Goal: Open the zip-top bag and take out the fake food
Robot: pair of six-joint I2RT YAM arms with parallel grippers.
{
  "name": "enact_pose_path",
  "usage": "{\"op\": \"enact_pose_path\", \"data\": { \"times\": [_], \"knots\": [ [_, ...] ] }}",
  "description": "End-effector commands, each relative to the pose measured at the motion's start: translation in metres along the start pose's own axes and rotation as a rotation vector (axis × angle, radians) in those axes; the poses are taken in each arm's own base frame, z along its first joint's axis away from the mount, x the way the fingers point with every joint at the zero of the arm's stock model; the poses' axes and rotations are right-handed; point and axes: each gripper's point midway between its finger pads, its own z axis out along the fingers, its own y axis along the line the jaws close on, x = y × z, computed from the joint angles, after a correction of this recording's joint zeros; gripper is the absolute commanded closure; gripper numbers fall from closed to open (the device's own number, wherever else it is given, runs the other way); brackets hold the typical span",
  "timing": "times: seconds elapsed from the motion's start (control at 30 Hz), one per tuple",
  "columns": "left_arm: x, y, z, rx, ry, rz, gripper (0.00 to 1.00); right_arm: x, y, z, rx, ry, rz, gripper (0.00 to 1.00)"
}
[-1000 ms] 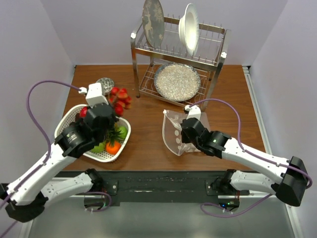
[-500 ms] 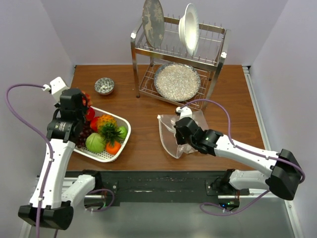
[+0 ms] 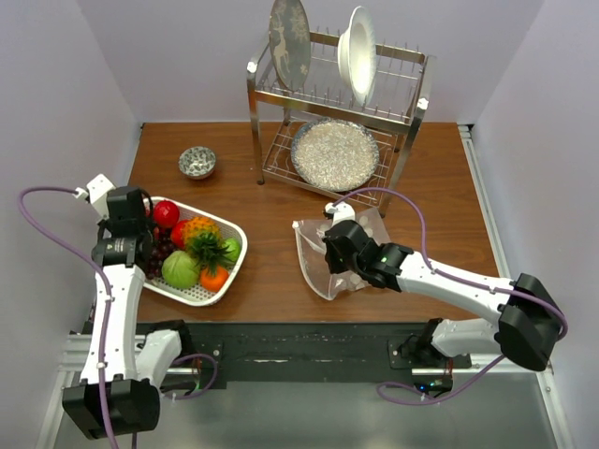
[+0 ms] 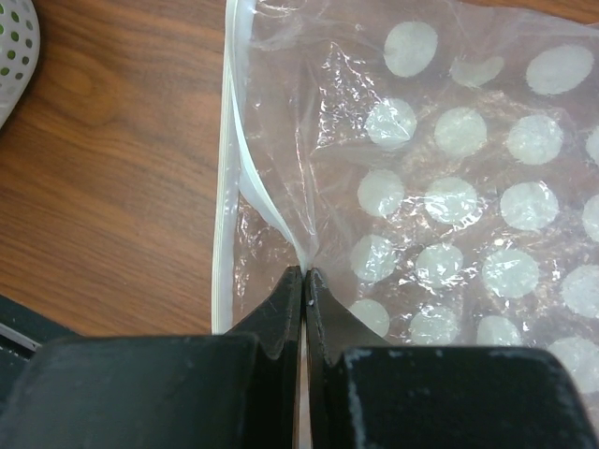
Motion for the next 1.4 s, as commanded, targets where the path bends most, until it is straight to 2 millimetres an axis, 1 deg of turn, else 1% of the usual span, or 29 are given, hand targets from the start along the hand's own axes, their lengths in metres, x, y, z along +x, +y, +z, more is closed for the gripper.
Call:
{"op": "enact_pose_path", "data": {
  "times": [0.0,0.13,0.17,0.2,0.27,0.3,0.33,0.4,0.5,0.57,0.6,0.67,0.77,0.8,0.9,0.97,1.03,1.1,1.13,1.23,1.27,1.33,1.37],
  "knots": [
    [0.004,-0.021,-0.006,0.149,-0.014,-0.07,1.0,-0.006,0.006,0.002,-0.041,-0.03,0.003,1.0],
    [0.026,-0.022,-0.008,0.19,0.041,-0.07,1.0,-0.003,0.009,0.006,-0.052,-0.022,0.009,1.0],
    [0.035,-0.023,-0.007,0.201,0.066,-0.068,1.0,-0.003,0.009,0.006,-0.053,-0.02,0.01,1.0],
    [0.039,-0.023,-0.007,0.205,0.076,-0.07,0.95,-0.002,0.009,0.007,-0.055,-0.017,0.009,1.0],
    [0.045,-0.02,-0.007,0.202,0.084,-0.078,0.89,-0.002,0.009,0.007,-0.055,-0.019,0.01,1.0],
    [0.046,-0.019,-0.006,0.199,0.084,-0.079,0.81,-0.001,0.009,0.007,-0.054,-0.018,0.009,1.0],
    [0.047,-0.019,-0.007,0.2,0.085,-0.081,0.78,-0.001,0.009,0.007,-0.055,-0.018,0.008,1.0],
    [0.048,-0.017,-0.007,0.19,0.092,-0.077,0.76,0.0,0.008,0.008,-0.053,-0.017,0.007,1.0],
    [0.049,-0.017,-0.01,0.194,0.097,-0.084,0.75,0.0,0.008,0.009,-0.052,-0.015,0.007,1.0],
    [0.048,-0.016,-0.012,0.195,0.094,-0.095,0.69,0.001,0.008,0.009,-0.054,-0.013,0.006,1.0],
    [0.046,-0.017,-0.013,0.199,0.087,-0.105,0.65,0.001,0.009,0.009,-0.058,-0.012,0.007,1.0],
    [0.045,-0.017,-0.015,0.206,0.08,-0.112,0.64,0.001,0.01,0.009,-0.061,-0.012,0.009,1.0],
    [0.043,-0.018,-0.016,0.215,0.076,-0.104,0.61,0.002,0.009,0.009,-0.061,-0.011,0.008,1.0],
    [0.042,-0.019,-0.017,0.217,0.075,-0.1,0.57,0.002,0.009,0.009,-0.059,-0.01,0.008,1.0],
    [0.037,-0.02,-0.019,0.225,0.067,-0.085,0.5,0.001,0.009,0.008,-0.06,-0.013,0.01,1.0],
    [0.031,-0.023,-0.022,0.241,0.057,-0.071,0.47,0.001,0.01,0.009,-0.062,-0.014,0.011,1.0],
    [0.028,-0.026,-0.024,0.256,0.054,-0.058,0.4,0.001,0.01,0.009,-0.06,-0.013,0.009,1.0],
    [0.021,-0.034,-0.03,0.304,0.046,-0.037,0.33,0.0,0.01,0.008,-0.062,-0.014,0.009,1.0],
    [0.013,-0.039,-0.035,0.327,0.035,-0.033,0.31,0.0,0.01,0.008,-0.063,-0.015,0.009,1.0],
    [0.007,-0.053,-0.043,0.401,0.042,0.007,0.26,0.0,0.011,0.008,-0.071,-0.019,0.01,1.0],
    [0.001,-0.06,-0.05,0.438,0.035,0.011,0.25,-0.003,0.012,0.007,-0.071,-0.024,0.014,1.0],
    [-0.004,-0.081,-0.062,0.511,0.03,0.031,0.24,-0.004,0.012,0.007,-0.072,-0.029,0.015,1.0],
    [0.001,-0.098,-0.074,0.557,0.036,0.058,0.24,-0.005,0.012,0.006,-0.072,-0.032,0.016,1.0]
  ]
}}
